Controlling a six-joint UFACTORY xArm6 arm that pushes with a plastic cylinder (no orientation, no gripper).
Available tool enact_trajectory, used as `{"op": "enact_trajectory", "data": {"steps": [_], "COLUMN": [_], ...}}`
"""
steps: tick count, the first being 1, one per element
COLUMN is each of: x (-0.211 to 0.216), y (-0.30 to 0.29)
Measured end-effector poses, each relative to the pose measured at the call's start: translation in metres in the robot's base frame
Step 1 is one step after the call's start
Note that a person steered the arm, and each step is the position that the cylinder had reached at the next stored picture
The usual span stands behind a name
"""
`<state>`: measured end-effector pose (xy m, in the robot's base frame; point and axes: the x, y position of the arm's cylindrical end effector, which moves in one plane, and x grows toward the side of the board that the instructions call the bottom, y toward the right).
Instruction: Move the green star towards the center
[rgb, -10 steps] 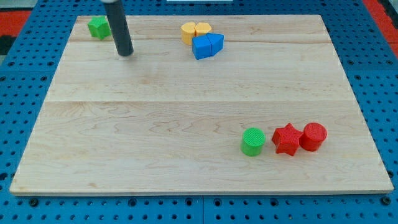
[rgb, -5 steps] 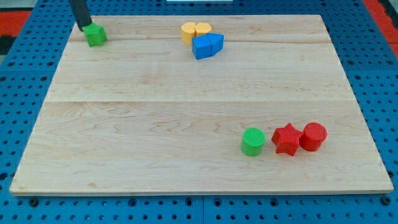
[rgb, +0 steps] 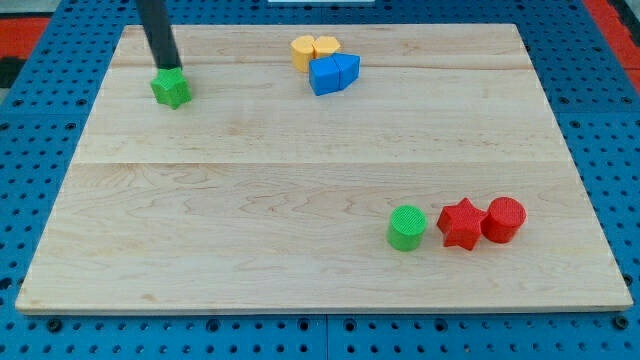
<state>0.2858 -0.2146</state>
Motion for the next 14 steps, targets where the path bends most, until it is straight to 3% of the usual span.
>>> {"op": "enact_trajectory", "data": {"steps": [2, 5, 10, 11, 12, 14], "x": [0.026, 0.065, 0.22, 0.225, 0.205, 0.168], "y": [-0.001, 0.078, 0.093, 0.106, 0.108, 0.181]}}
